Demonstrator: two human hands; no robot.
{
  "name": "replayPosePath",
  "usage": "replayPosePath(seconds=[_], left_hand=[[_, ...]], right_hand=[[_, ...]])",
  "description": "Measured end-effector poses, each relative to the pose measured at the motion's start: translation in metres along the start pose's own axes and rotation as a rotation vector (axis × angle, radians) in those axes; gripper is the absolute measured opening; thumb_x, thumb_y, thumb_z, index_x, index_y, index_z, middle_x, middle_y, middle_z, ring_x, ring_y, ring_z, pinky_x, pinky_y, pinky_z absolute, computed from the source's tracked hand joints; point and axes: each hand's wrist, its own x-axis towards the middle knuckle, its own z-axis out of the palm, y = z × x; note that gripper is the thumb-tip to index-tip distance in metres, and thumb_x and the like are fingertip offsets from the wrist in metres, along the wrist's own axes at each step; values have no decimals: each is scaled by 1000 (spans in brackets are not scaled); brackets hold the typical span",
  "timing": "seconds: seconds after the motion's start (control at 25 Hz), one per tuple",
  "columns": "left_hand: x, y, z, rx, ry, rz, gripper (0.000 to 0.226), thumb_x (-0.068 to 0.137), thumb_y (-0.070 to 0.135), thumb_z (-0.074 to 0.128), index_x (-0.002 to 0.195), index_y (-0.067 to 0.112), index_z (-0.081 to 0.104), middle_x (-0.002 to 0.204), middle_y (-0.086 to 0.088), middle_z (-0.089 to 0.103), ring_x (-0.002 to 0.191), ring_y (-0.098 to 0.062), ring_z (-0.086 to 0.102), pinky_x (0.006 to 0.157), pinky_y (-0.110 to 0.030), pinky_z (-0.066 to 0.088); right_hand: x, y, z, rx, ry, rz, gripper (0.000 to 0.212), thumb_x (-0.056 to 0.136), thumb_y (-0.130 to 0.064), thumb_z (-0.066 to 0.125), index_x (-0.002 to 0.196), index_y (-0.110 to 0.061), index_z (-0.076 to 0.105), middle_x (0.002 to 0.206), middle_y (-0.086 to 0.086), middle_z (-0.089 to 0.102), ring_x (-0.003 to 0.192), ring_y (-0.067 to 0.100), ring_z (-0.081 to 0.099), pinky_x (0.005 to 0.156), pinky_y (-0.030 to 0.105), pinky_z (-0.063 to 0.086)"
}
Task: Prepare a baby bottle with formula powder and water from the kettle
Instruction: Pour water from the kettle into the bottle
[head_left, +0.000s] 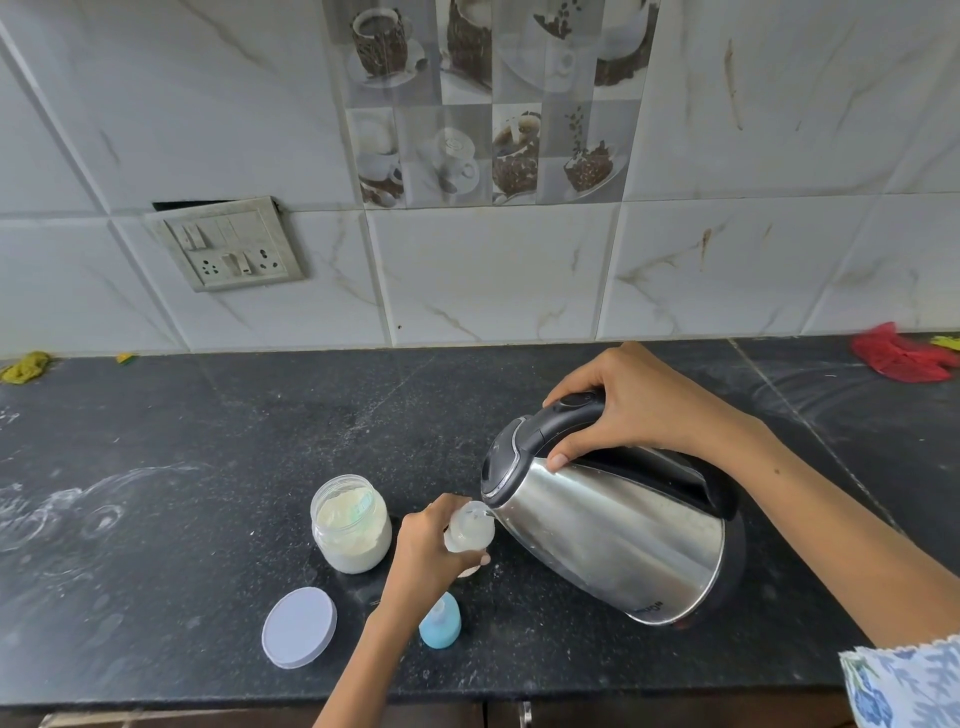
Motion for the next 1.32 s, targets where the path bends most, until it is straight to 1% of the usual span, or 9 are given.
replayPosePath(seconds=[0.16,0.32,0.56,0.8,0.92,1.04,1.12,1.2,1.32], left_hand=[[-2,4,-1,-81,3,-19,56,53,18,91,99,27,61,95,17,68,93,8,61,81,-12,47],[-3,7,-2,-112,5,-16,57,54,15,91,97,33,59,96,17,68,93,10,61,80,-7,45],[-3,10,-1,-75,1,23,58,54,16,91,101,28,61,97,16,69,93,4,63,80,-12,48],[-3,10,-3,-71,11,29,57,53,18,91,102,25,62,96,16,69,92,1,64,81,-20,51],[-4,11,-3,-102,15,16,56,53,16,91,99,30,61,96,17,69,92,6,63,80,-15,49],[-5,13,-3,-151,27,-3,55,55,13,90,95,35,60,95,17,70,93,7,62,81,-10,47],[-5,12,-3,-178,38,-6,53,55,13,90,97,33,62,96,16,71,95,3,64,83,-14,49],[-5,11,-3,-207,52,-16,53,56,14,91,100,28,64,97,13,72,96,0,65,86,-19,50],[-7,10,-3,-223,93,-28,54,55,16,92,101,26,64,98,13,71,97,-1,65,89,-23,51]], right_hand=[[-5,3,-1,38,40,16,43,56,-47,88,94,-29,78,78,-14,75,73,2,67,70,24,49],[-9,5,-2,65,68,34,43,56,-46,89,94,-30,77,79,-16,75,76,-1,66,72,22,49],[-4,0,-2,8,40,0,45,56,-49,87,95,-28,77,81,-12,76,75,4,68,75,31,52],[-1,0,-1,11,26,-10,45,56,-50,87,94,-28,78,81,-13,76,75,2,68,74,31,53],[-2,4,-1,28,48,-5,44,56,-49,88,94,-29,78,80,-14,75,75,1,67,73,27,51],[-7,10,0,89,87,6,45,54,-46,90,95,-31,78,81,-18,75,79,-5,66,75,15,50],[-12,17,1,137,132,18,47,52,-43,91,96,-32,77,82,-21,74,81,-9,66,75,6,47],[-19,27,4,201,216,42,49,51,-40,92,96,-32,76,82,-22,74,80,-11,66,72,3,46],[-30,47,11,368,375,77,47,51,-27,92,96,-24,77,81,-13,75,63,-9,65,56,4,44]])
